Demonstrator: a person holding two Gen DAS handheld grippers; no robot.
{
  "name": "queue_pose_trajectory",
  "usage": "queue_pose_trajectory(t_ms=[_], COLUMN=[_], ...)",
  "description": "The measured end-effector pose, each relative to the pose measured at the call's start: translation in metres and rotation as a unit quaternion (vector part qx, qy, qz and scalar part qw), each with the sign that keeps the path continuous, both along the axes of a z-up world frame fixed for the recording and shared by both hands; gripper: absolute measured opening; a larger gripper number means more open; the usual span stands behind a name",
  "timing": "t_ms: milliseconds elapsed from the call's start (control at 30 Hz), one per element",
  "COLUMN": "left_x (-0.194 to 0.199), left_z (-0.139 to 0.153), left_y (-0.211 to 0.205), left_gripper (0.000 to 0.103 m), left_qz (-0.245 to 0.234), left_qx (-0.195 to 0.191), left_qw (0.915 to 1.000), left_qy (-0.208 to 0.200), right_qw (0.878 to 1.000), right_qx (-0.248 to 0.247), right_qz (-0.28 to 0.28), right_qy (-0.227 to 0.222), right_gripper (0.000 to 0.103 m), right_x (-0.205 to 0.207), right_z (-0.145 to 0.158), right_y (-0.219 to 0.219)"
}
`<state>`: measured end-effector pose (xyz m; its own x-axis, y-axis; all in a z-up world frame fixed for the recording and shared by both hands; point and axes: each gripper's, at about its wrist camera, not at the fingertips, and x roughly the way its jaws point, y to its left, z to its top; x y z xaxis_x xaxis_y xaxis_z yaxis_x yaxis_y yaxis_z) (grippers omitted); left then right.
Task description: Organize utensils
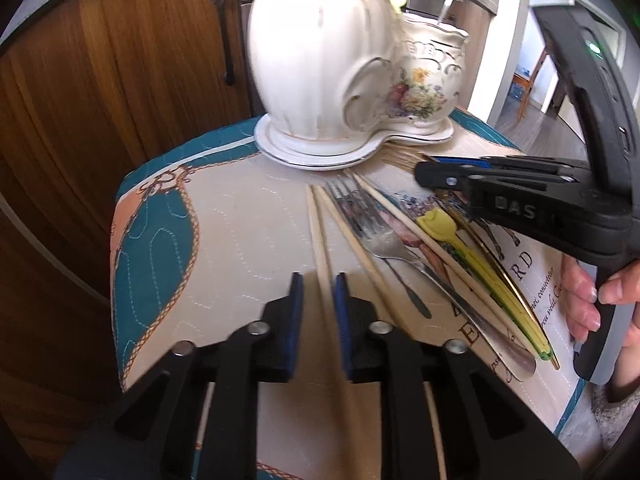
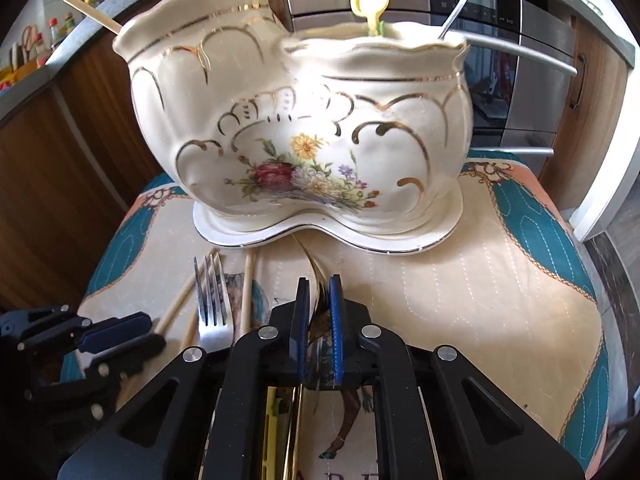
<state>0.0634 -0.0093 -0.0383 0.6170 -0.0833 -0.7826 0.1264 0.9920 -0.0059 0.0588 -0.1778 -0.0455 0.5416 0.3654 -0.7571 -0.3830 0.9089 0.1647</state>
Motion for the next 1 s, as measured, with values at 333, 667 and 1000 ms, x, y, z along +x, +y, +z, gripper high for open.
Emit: queue_pose_trajectory(t_ms=[333,667,1000], left_x=[-0.007,-0.023,-0.041], left_z=[-0.001,0.028,0.065], left_y=[0.007,0.009,0.018], left_gripper=[0.006,0.006,0.006], left_qz=[0.004,0.000,0.006], left_qx=[-0.009,-0.026,-0.050], left_qw=[1.0000,0.9986,0.9918], left_qy=[0.001,-0.045,-0.117], right_qw=[0.999,0.990,0.969], right_qx=[0.032,0.088,0.124], right_qz=[0.015,0.023,-0.010], right_qy=[-0.037,-0.106,-0.213], right_gripper=[0.006,0.005,0.004], right_x=[-0.028,-0.060,-0.084], right_z=[0.024,0.068,0.109], right_y=[-0.020,-0.052,-0.073])
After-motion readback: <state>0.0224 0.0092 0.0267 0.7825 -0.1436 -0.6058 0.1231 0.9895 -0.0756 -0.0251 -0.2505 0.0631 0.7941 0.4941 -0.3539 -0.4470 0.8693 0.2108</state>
